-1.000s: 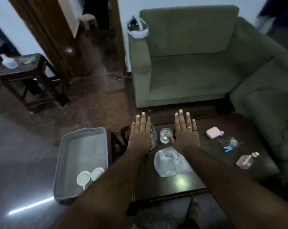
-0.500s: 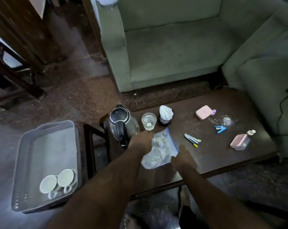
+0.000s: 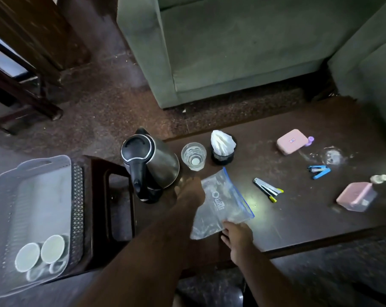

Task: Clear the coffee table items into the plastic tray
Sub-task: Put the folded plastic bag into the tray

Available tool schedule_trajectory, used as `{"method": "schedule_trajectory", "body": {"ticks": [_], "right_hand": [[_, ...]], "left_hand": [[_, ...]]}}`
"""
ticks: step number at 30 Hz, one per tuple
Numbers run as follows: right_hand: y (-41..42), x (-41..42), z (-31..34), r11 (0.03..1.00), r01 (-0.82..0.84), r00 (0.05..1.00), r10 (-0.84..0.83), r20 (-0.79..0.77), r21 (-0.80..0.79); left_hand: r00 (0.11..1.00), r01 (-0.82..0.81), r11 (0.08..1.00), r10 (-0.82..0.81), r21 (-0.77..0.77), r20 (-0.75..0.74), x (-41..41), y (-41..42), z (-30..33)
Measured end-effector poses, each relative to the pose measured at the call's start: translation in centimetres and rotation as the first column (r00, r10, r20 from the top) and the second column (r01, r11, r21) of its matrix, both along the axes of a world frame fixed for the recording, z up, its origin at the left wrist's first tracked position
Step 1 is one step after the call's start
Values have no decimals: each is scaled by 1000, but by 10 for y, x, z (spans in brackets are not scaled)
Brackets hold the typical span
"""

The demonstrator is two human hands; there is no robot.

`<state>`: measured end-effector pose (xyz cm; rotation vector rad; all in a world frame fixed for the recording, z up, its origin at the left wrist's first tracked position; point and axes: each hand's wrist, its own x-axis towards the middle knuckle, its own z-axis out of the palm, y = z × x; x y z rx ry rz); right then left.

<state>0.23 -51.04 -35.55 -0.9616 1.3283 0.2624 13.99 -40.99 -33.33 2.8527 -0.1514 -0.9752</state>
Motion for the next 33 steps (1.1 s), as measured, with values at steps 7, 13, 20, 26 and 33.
{"method": "schedule_trajectory", "body": {"ticks": [7, 13, 20, 26, 33], "right_hand": [[-75, 12, 96, 990, -113, 978, 97, 186, 79], [-110, 80, 227, 983, -99, 874, 161, 459, -156], [-86, 164, 338, 556, -626, 385, 830, 403, -547], [16, 224, 378, -61, -511, -106, 994, -7, -857], [182, 254, 347, 25, -782, -177, 949, 261, -622]], "left_hand": [[917, -382, 851, 300, -361, -263, 16, -8, 113], [833, -542, 448, 400, -711, -383, 30, 3, 240], [869, -412, 449, 456, -793, -194, 46, 83, 344], [856, -373, 687, 514, -623, 55, 21, 189, 358], [464, -678, 70, 812, -732, -353, -24, 317, 313]]}}
